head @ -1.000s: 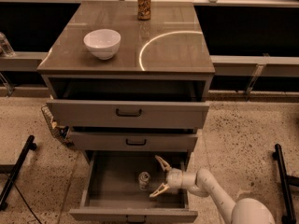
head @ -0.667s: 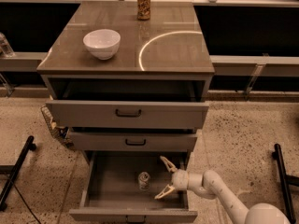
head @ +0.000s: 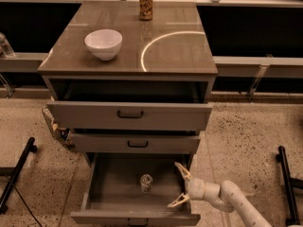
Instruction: Place 7up can into bottom drawer
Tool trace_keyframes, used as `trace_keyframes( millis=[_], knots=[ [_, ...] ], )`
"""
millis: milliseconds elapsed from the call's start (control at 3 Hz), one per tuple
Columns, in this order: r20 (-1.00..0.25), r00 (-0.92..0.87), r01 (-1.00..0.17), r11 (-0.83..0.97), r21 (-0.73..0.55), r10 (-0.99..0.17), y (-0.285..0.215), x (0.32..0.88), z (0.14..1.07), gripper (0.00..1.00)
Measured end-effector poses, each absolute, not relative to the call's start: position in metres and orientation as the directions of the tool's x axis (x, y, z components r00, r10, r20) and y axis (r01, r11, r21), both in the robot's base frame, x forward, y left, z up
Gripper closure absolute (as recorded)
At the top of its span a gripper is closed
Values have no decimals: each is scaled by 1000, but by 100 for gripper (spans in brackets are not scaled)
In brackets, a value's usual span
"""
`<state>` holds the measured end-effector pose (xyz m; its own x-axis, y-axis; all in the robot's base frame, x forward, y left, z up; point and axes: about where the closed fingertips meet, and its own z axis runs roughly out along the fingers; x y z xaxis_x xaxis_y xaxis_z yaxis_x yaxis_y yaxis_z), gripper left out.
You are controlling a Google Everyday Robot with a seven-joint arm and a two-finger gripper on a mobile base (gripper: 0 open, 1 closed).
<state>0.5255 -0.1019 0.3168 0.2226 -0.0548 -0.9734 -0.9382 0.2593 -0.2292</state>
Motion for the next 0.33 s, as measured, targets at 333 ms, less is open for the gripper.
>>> trace_keyframes(
  millis=[333],
  knots=[
    [-973, 224, -934, 274, -230, -54, -110, 521, 319, 0]
  ],
)
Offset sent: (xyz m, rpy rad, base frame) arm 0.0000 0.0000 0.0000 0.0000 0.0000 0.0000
